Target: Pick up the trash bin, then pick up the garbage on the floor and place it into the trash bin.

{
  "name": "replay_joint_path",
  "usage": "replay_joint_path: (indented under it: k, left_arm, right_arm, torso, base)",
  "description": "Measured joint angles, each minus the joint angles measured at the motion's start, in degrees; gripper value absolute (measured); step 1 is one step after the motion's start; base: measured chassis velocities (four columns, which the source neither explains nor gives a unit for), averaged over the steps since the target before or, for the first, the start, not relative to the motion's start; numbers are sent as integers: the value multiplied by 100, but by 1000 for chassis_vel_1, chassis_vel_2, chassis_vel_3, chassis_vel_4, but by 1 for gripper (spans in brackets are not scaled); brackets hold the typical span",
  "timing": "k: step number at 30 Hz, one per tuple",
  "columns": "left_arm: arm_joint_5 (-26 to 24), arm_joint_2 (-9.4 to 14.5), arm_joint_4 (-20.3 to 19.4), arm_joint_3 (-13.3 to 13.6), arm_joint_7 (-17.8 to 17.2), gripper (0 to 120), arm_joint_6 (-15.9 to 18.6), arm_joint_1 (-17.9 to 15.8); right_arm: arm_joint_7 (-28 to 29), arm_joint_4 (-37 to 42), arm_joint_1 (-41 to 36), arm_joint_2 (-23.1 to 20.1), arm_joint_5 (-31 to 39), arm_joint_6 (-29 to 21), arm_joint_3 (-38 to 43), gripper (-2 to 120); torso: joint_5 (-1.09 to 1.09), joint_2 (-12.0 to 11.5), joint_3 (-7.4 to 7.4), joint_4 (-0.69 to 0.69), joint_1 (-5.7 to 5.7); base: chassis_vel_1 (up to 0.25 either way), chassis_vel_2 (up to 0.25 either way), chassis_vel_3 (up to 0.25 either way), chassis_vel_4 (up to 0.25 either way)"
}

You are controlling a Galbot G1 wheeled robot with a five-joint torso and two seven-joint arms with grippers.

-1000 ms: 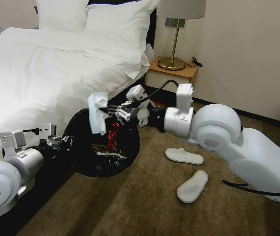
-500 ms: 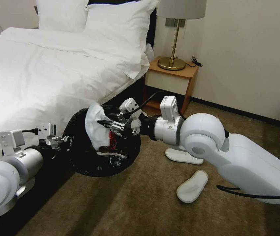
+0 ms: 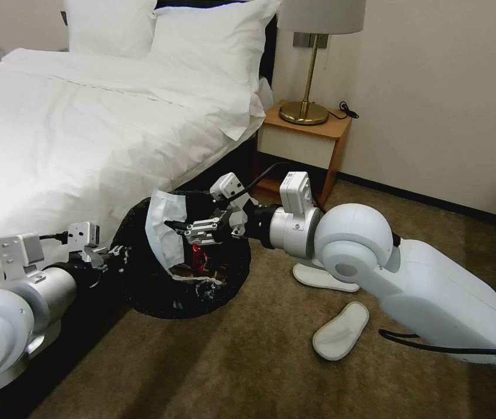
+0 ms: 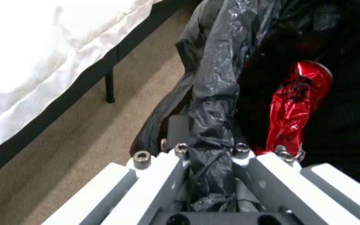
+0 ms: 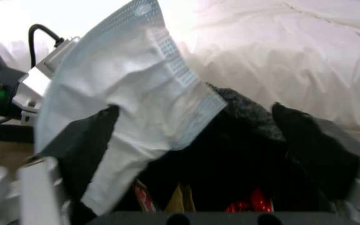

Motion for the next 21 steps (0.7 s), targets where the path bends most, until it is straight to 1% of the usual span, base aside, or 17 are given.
replay_joint_path:
  k: [1,4,12,15,19,21]
  left_arm:
    - [7,-5,4,5,2,2,0,-6]
    - [13,-6,5,7,14,2,0,-12]
    - [28,0,29,-10,59,2,0,-23]
    - [40,-13,29,-9,84,2,0,-24]
    - [59,-32,29,-9,127,2,0,-23]
    - [78,-43,32,-9,143,2,0,-22]
  right_arm:
    - [1,-10,4,0,1,1,10,99]
    - [1,-32,-8,-6,-5,14,14,100]
    - [2,-6,49,43,43,13,78,100]
    - [-30,-4,48,-9,27,-27,90,100]
    - [-79,-18,-29,-125,-200,-48,109,100]
    - [-265,-45,-78,-212,-517,-41,168,100]
  torso:
    - [0,0,0,0,0]
    - [0,0,0,0,0]
    - [0,0,0,0,0]
    - [0,0,0,0,0]
    - [0,0,0,0,0]
    - [1,0,0,0,0]
  base:
    - [0,0,0,0]
    - [0,0,0,0]
    - [0,0,0,0]
    - [0,0,0,0]
    - [0,0,0,0]
    - [0,0,0,0]
